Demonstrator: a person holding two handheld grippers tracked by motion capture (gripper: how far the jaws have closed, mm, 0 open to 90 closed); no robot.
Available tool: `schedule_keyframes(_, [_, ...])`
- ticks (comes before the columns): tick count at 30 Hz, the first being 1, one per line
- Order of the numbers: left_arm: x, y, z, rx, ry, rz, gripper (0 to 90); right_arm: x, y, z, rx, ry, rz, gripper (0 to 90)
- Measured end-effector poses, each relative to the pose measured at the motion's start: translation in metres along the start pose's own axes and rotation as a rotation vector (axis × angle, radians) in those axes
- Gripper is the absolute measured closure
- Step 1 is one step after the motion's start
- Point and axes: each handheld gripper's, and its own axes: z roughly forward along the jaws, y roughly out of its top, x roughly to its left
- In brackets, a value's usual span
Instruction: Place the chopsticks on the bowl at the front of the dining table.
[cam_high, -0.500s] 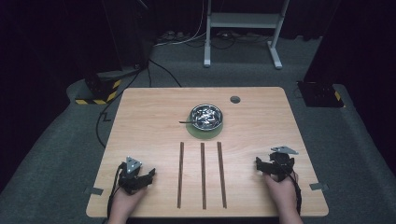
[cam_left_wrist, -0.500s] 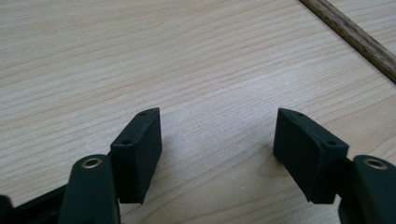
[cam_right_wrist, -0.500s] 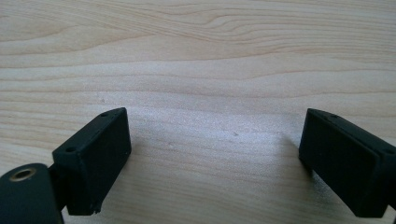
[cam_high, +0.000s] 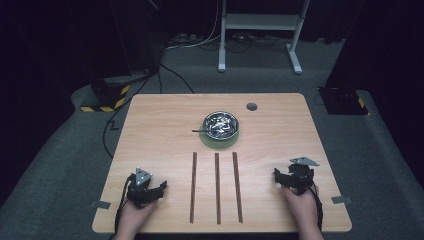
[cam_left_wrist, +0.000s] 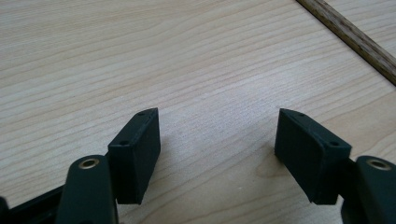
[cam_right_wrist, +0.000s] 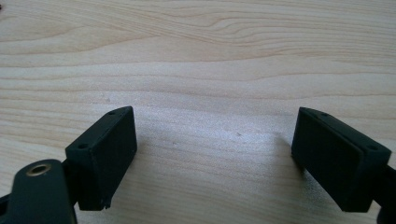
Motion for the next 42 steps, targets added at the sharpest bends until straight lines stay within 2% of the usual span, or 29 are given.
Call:
schedule_keyframes(10, [0.0, 0.0, 0.0, 0.0, -0.001, 0.0, 31.2, 0.0, 0.0, 0.0, 0.0, 0.002, -0.003, 13.9])
schedule_keyframes(13, [0.0, 0.0, 0.0, 0.0, -0.001, -0.001, 31.2, 0.001, -0.001, -0.002, -0.003, 0.009, -0.013, 19.1])
schedule_keyframes(15, [0.0, 0.0, 0.0, 0.0, -0.003, -0.001, 31.2, 0.006, -0.003, -0.005, -0.022, -0.003, -0.055, 21.5])
schedule_keyframes(22, [0.0, 0.0, 0.0, 0.0, -0.004, -0.001, 31.2, 0.016, -0.001, -0.013, -0.028, 0.051, -0.066, 25.9])
schedule_keyframes(23, [0.0, 0.0, 0.0, -0.001, -0.004, -0.001, 31.1, 0.018, -0.001, -0.013, -0.044, 0.049, -0.071, 26.3])
schedule_keyframes(27, [0.0, 0.0, 0.001, 0.0, -0.005, -0.001, 31.2, 0.028, -0.001, -0.015, -0.041, 0.062, -0.1, 25.7])
schedule_keyframes(30, [0.0, 0.001, 0.001, -0.001, -0.007, -0.002, 31.1, 0.037, 0.0, -0.017, -0.035, 0.096, -0.107, 25.9])
schedule_keyframes(38, [0.0, 0.001, 0.001, -0.001, -0.008, -0.002, 31.1, 0.061, 0.002, -0.02, -0.047, 0.135, -0.118, 31.2])
schedule_keyframes(42, [0.0, 0.001, 0.001, -0.001, -0.009, -0.001, 31.1, 0.07, 0.003, -0.021, -0.052, 0.156, -0.118, 30.6])
